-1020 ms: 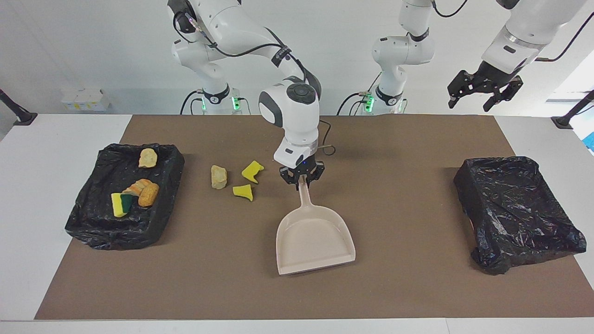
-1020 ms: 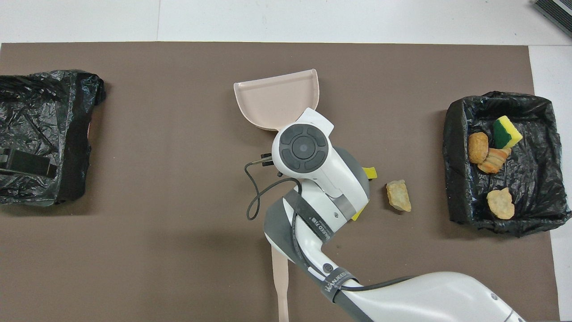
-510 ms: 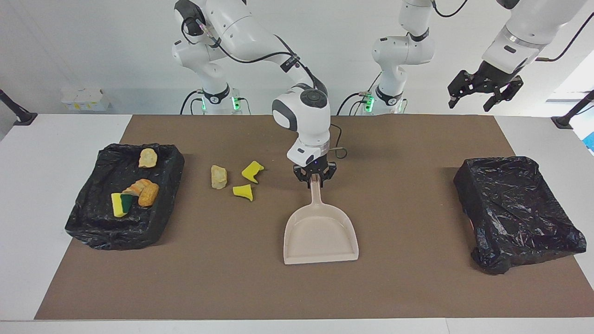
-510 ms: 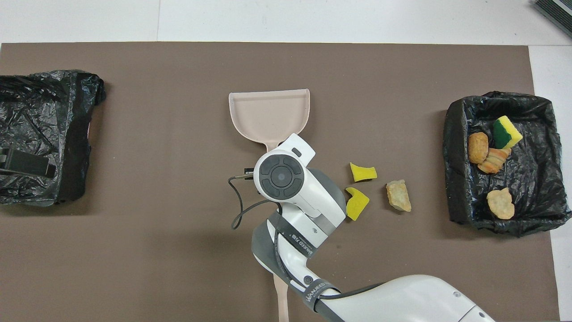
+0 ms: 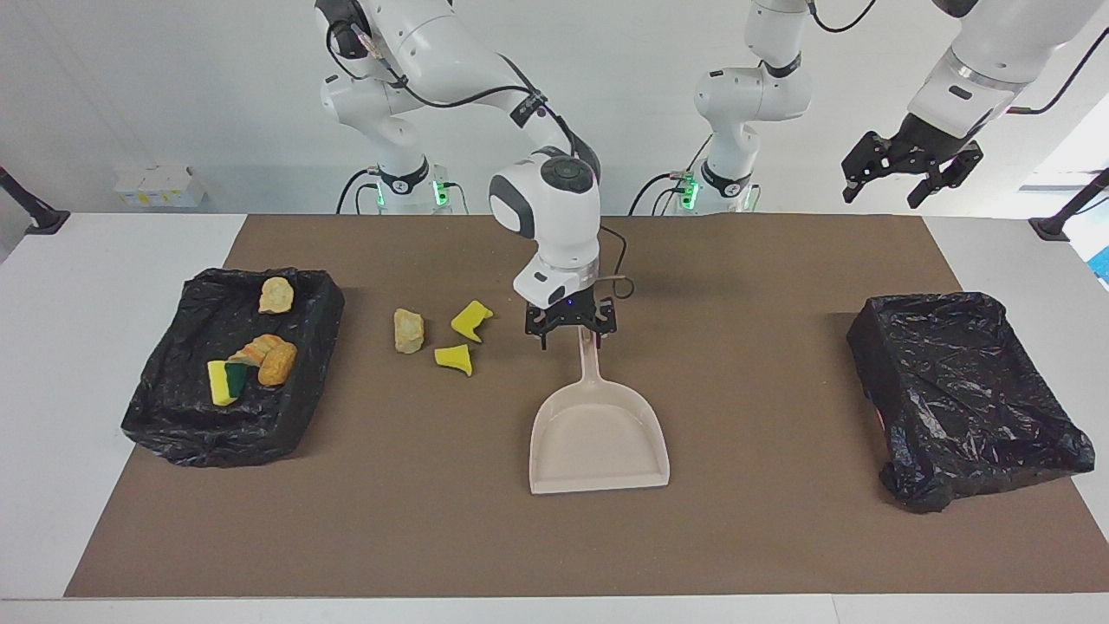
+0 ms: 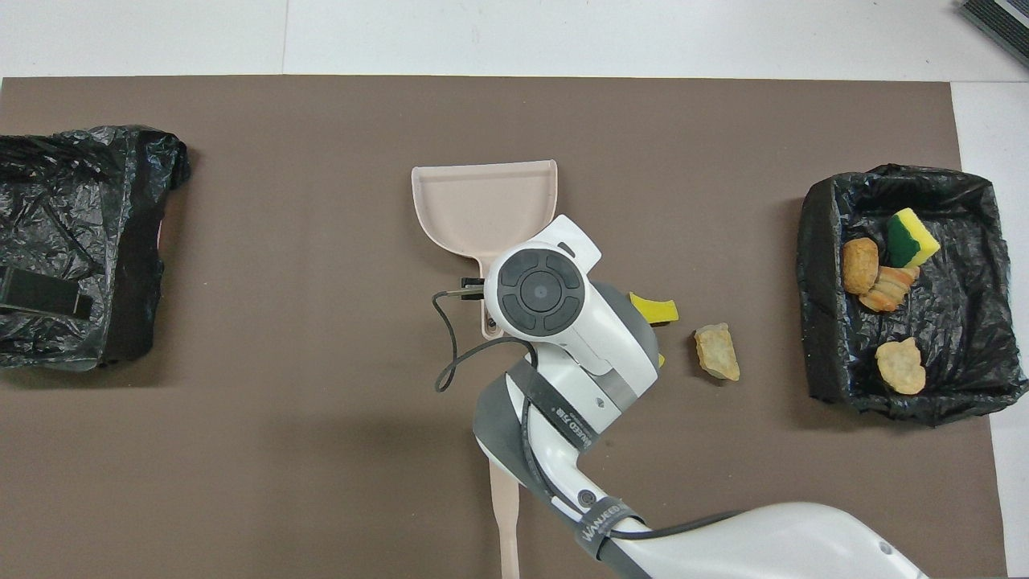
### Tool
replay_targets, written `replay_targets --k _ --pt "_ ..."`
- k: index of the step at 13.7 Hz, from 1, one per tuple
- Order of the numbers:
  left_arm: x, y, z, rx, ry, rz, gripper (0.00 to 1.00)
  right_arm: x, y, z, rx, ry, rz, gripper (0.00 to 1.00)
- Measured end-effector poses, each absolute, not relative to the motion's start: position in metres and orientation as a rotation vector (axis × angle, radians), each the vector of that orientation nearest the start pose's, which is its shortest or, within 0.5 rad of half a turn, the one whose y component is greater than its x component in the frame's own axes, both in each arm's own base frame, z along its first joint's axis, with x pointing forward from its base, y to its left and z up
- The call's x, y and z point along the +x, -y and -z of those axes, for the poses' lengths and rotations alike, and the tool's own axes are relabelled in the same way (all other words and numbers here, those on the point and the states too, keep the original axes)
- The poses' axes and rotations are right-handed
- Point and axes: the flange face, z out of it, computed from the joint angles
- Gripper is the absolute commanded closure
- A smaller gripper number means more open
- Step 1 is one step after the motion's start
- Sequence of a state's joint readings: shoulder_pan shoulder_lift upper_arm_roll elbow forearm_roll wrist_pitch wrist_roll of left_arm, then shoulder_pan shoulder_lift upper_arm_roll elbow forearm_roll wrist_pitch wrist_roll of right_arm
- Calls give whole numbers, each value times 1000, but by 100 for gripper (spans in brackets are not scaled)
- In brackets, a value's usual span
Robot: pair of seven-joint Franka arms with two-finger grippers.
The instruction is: Sweep and dump trash in bin
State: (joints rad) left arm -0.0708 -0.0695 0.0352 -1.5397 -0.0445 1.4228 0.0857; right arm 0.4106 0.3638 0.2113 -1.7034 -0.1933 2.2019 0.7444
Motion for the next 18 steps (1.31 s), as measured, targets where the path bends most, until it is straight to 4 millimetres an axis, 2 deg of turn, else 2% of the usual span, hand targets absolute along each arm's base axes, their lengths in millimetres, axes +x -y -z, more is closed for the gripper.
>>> replay_targets --k 3,6,8,9,11,13,15,16,17,18 --pt "516 24 -664 -3182 -204 -74 0 558 -323 -461 -3187 -63 235 0" --pt "516 29 -664 -3180 -220 -74 0 586 -242 -494 -3246 -116 179 0" --pt "516 31 -664 -3179 -227 -74 0 608 -182 -504 -3245 -116 145 0" --pt "516 31 -664 -3179 -227 -76 0 615 -158 -507 -3232 -131 137 0" --pt "516 31 -664 -3179 -227 -77 0 624 -111 -510 -3228 -244 116 0" --pt "516 30 -664 -3180 -223 -77 0 625 -61 -506 -3182 -392 14 0" --pt "516 39 -661 -3177 -248 -80 0 622 -36 -512 -3152 -459 -24 0" --pt "516 52 -657 -3175 -267 -73 0 617 -33 -514 -3147 -470 -56 0" --pt "519 73 -649 -3175 -259 -46 0 610 -37 -516 -3144 -467 -109 0" --pt "521 103 -636 -3179 -226 -9 0 601 -45 -516 -3144 -453 -153 0"
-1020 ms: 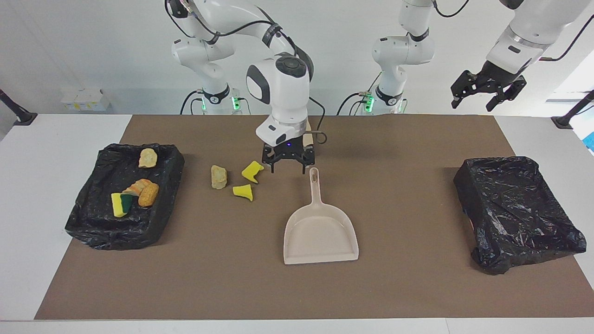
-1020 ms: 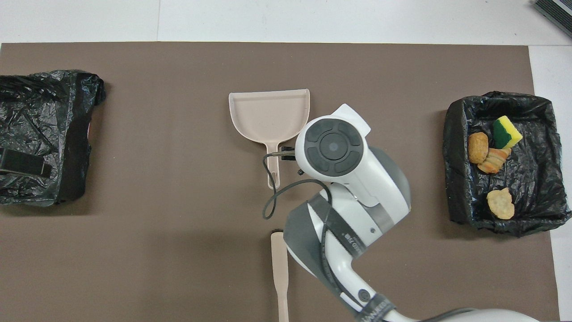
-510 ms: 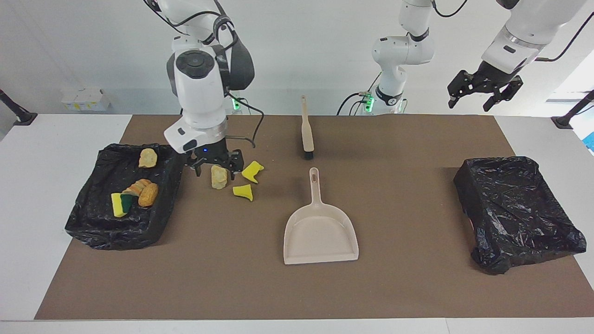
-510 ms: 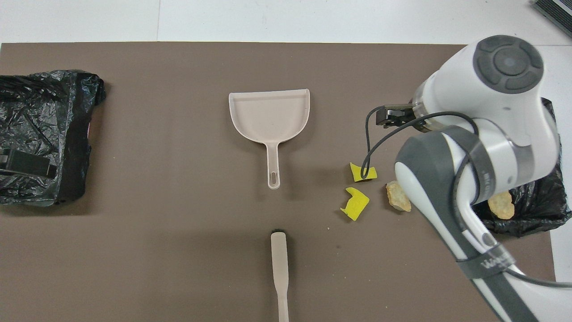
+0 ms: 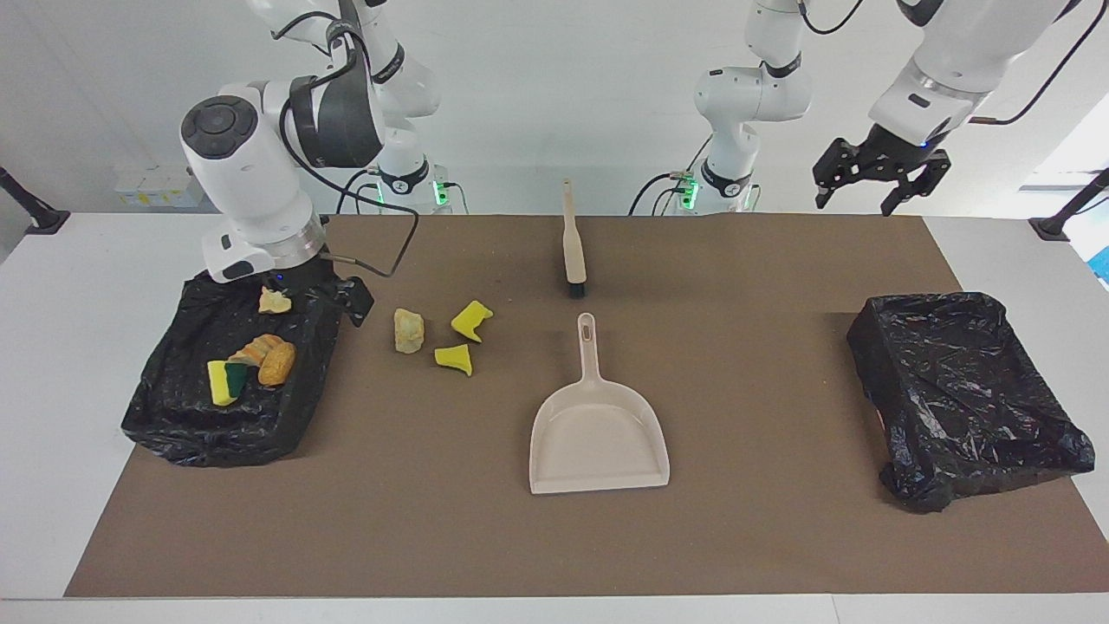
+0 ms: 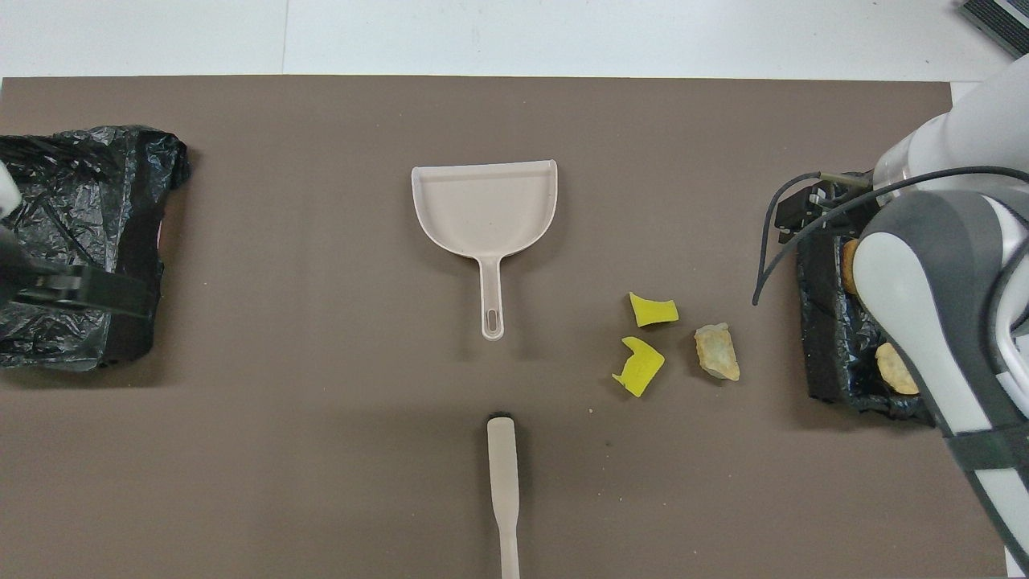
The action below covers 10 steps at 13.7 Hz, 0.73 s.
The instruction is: Sweep and dump trash in bin
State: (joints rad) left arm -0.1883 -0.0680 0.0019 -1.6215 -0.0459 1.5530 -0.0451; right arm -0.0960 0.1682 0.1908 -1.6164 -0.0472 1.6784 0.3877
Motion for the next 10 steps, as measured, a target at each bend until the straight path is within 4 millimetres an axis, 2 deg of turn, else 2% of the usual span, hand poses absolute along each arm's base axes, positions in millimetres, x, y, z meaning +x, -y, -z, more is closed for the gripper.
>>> replay_targets --k 3,5,7,10 --pt "521 208 -573 -3203 -168 108 0 566 -97 -504 -3107 -431 -239 0" --pt "521 258 -527 -3212 -147 111 0 533 -136 -491 -3090 -374 -247 0" --pt "527 294 -487 -3223 -125 130 0 513 -150 -481 -3092 -343 -245 0" --pt "531 344 -422 -3234 -104 140 0 511 -147 -473 -3084 -356 -232 0"
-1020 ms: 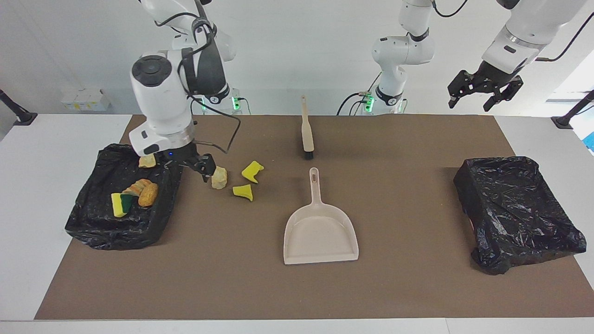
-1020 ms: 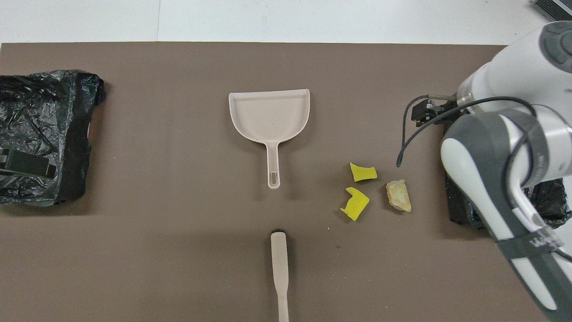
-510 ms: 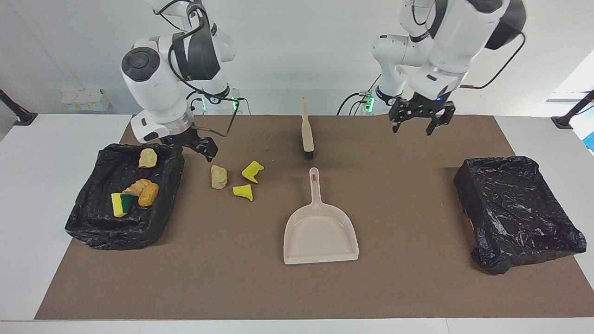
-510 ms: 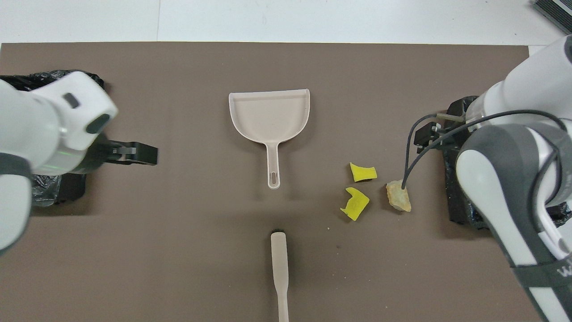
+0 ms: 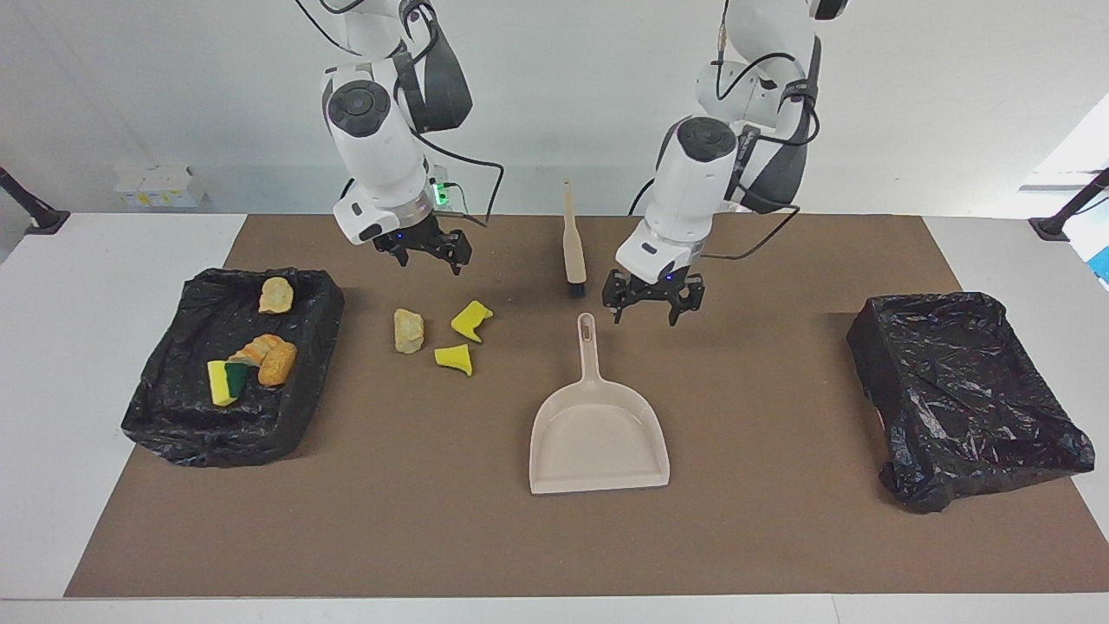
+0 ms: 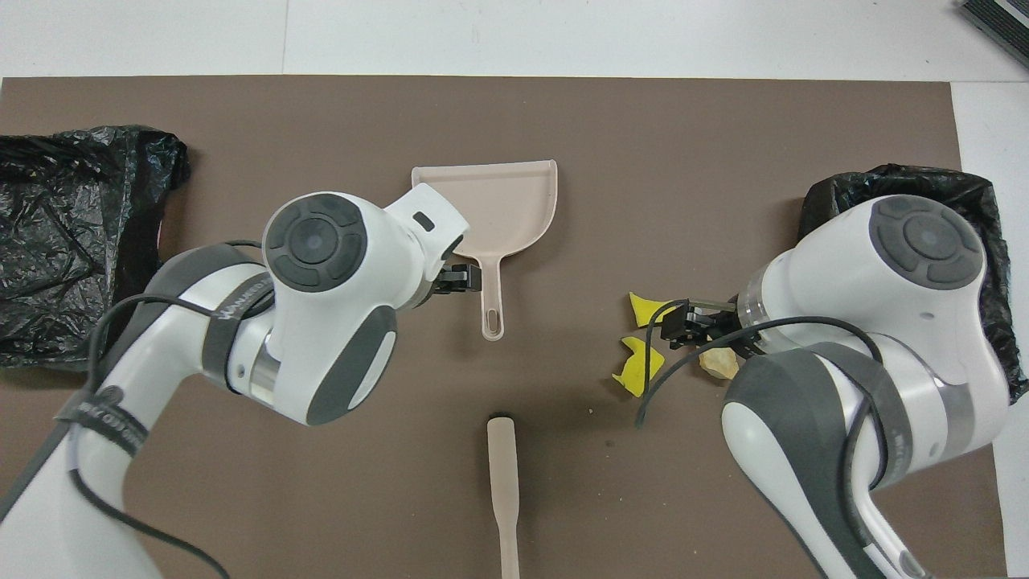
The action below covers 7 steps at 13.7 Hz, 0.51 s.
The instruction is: Sweep and dump trash in bin
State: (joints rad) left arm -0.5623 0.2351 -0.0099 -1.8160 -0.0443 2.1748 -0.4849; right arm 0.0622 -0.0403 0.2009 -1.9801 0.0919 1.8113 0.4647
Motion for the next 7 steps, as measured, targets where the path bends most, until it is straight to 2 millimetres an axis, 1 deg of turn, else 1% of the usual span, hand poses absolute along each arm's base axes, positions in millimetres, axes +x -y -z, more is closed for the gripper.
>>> replay_targets --k 1,3,5,7 --pt "533 353 -409 -3240 -98 155 0 511 -145 -472 -3083 -358 -233 0" --pt "535 363 -396 -3254 -32 182 0 514 -134 -471 -3083 -324 -235 0" --pt "536 369 -392 -3270 24 214 0 519 -114 -469 -3078 -313 -237 0" --pt "535 371 -391 -3272 36 217 1 525 -96 -467 -3072 -313 -238 0"
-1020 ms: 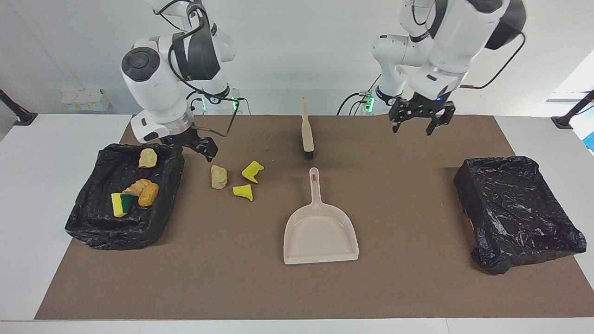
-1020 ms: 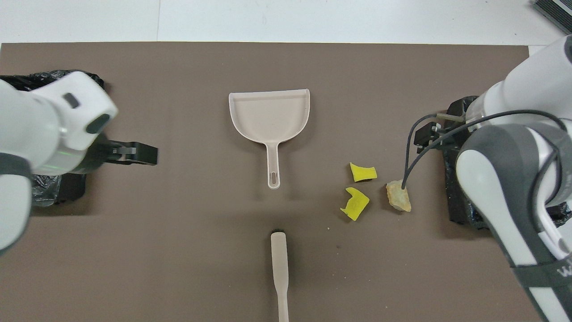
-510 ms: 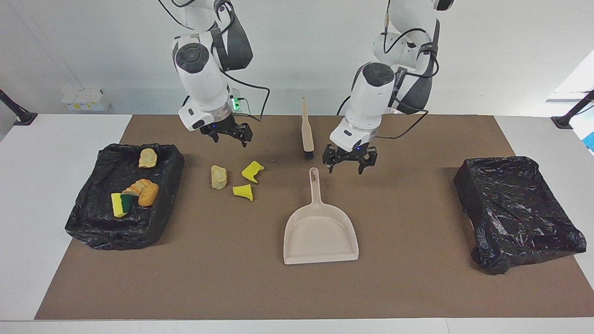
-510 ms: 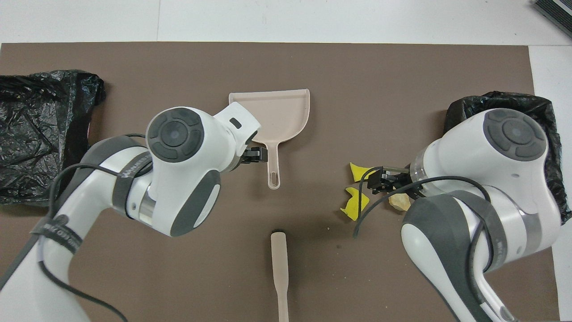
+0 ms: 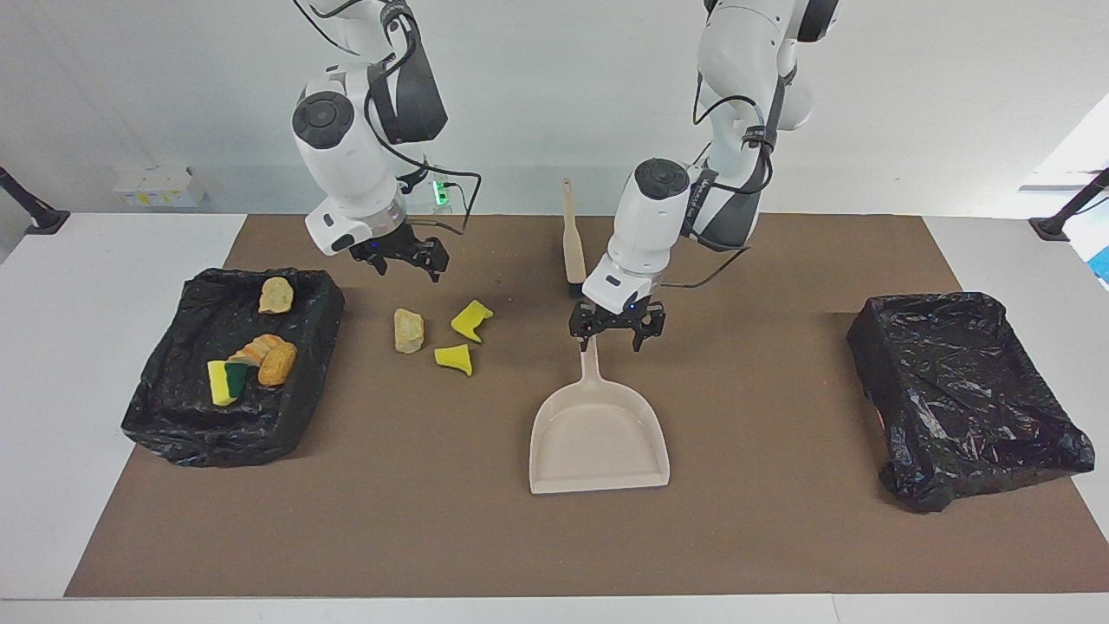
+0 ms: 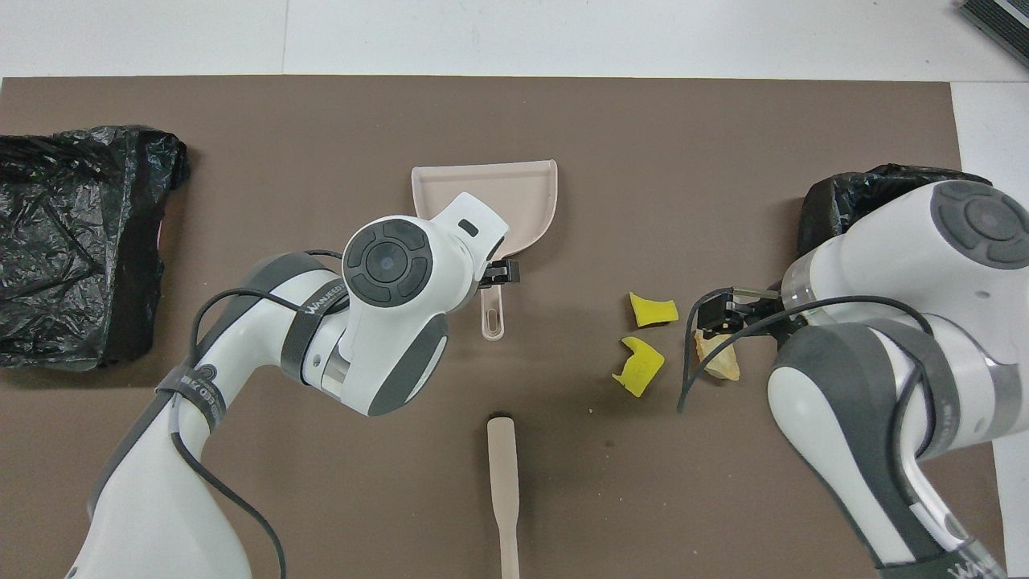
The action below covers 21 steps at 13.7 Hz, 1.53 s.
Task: Sweep and dump trash in bin
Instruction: 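Grasp the dustpan with the left gripper while the right gripper reaches the brush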
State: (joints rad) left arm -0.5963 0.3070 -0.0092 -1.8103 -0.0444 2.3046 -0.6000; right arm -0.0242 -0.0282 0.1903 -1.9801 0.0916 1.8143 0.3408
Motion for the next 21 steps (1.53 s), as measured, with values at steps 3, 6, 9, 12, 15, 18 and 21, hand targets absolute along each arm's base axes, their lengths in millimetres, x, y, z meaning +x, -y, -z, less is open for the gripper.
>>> replay_targets --k 3,6,9,12,15,18,21 --pt "531 382 -373 -3265 9 190 0 526 -93 -465 -3070 -312 -245 0" --pt "522 397 -357 -3259 -24 166 3 514 -121 -456 -3080 -330 -296 0" --pt "523 397 -357 -3258 -23 167 22 496 -159 -443 -3097 -330 -343 0" --pt "521 396 -354 -3246 -25 134 63 491 -159 -442 -3079 -322 -360 0" --pt "521 396 -355 -3236 -37 138 91 486 -165 -442 -3021 -328 -391 0" --pt "522 393 -358 -3168 -121 187 97 473 -172 -440 -3023 -306 -406 0" --pt "521 385 -374 -3094 -342 169 98 454 -211 -446 -2956 -230 -465 0"
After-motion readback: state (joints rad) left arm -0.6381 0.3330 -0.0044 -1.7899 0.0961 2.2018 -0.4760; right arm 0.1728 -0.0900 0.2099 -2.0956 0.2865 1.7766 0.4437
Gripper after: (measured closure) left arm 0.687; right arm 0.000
